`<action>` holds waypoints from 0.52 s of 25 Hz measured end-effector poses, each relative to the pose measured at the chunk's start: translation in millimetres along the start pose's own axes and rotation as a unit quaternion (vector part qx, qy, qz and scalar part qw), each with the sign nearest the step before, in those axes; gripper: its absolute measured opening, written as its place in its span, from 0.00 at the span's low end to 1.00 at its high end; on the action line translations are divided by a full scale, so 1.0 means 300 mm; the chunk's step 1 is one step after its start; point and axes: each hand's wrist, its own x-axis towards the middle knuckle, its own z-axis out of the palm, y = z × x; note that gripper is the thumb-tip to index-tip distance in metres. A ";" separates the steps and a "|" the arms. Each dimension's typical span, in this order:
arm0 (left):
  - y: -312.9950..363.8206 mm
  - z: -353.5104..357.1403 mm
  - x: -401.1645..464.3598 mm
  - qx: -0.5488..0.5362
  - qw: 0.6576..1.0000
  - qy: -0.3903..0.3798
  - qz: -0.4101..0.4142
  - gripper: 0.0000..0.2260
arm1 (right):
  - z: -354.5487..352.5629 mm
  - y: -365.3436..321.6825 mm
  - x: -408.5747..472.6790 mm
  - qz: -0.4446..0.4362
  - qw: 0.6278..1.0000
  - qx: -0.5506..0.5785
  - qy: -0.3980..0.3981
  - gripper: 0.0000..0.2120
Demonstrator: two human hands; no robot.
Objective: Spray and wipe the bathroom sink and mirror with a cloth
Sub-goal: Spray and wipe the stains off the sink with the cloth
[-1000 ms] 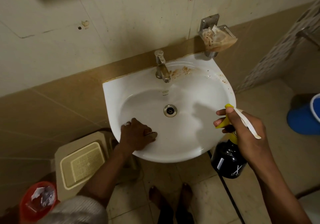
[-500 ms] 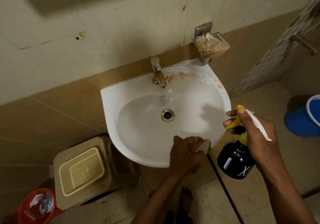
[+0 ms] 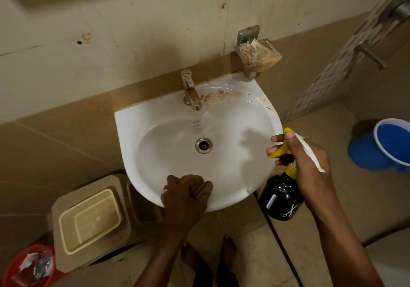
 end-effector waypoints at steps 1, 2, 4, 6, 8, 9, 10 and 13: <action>0.050 0.040 -0.012 -0.010 1.000 -0.014 -0.021 0.10 | -0.001 0.003 -0.005 -0.001 1.000 -0.001 -0.001 0.18; 0.102 0.083 -0.025 -0.021 0.999 -0.028 -0.040 0.11 | -0.007 0.003 -0.010 0.001 1.000 -0.002 0.001 0.18; 0.196 0.163 -0.035 -0.028 0.996 -0.061 -0.054 0.13 | -0.028 -0.002 -0.013 0.004 1.000 -0.008 0.010 0.19; 0.275 0.241 -0.025 -0.052 0.991 -0.103 -0.073 0.16 | -0.066 -0.004 -0.012 0.001 0.999 -0.021 0.025 0.20; 0.351 0.307 -0.017 -0.068 0.987 -0.125 -0.076 0.19 | -0.108 -0.010 -0.015 0.002 0.999 -0.035 0.041 0.20; 0.395 0.328 -0.016 -0.057 0.988 -0.132 -0.064 0.20 | -0.128 -0.012 -0.019 0.008 0.998 -0.037 0.049 0.19; 0.437 0.348 -0.013 -0.043 0.989 -0.136 -0.045 0.20 | -0.149 -0.015 -0.020 0.014 0.998 -0.036 0.056 0.19; 0.514 0.389 0.047 -0.067 0.982 -0.178 -0.017 0.20 | -0.200 -0.030 -0.020 0.015 0.997 -0.036 0.059 0.21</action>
